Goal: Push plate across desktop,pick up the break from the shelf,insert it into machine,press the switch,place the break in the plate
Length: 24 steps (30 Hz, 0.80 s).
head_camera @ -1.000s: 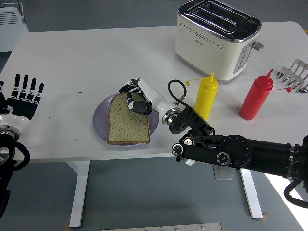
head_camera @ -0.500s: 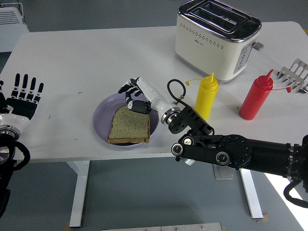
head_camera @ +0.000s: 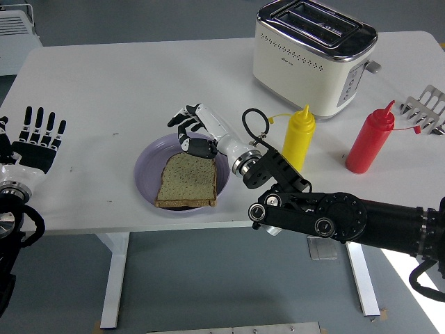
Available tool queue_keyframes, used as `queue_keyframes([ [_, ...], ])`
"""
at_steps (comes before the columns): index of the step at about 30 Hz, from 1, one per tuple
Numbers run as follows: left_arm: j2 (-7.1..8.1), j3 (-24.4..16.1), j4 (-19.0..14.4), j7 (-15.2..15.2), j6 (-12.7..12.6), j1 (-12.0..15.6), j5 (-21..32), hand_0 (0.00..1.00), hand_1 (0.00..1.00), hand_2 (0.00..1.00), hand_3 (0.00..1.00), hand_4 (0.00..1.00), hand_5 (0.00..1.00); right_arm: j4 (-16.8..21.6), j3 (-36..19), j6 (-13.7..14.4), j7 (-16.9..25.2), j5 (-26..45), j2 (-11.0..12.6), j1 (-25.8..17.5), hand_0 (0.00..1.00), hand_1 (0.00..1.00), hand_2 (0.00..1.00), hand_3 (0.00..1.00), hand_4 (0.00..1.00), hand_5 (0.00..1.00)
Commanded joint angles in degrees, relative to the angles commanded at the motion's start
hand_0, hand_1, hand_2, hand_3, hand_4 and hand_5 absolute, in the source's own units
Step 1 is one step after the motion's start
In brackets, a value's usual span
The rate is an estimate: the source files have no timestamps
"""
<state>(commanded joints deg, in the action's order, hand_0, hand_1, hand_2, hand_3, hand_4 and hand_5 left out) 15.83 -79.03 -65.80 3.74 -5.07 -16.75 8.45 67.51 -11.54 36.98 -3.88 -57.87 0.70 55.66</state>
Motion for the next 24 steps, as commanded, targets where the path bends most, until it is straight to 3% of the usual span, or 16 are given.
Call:
queue_keyframes([
  [13, 0.14, 0.0, -1.4, 0.0, -0.2, 0.1, 0.0, 0.794, 0.723, 0.684, 0.698, 0.572, 0.862, 1.9, -3.6, -0.3, -0.5, -2.1, 1.3, -0.1, 0.679, 0.698, 0.653, 0.554, 0.378, 0.002],
  [24, 0.58, -1.0, -3.6, 0.0, -0.3, 0.5, 0.0, 0.793, 0.722, 0.684, 0.696, 0.572, 0.859, 9.2, -14.5, -1.7, -0.2, -3.7, 5.3, -0.5, 0.68, 0.697, 0.651, 0.555, 0.403, 0.002],
])
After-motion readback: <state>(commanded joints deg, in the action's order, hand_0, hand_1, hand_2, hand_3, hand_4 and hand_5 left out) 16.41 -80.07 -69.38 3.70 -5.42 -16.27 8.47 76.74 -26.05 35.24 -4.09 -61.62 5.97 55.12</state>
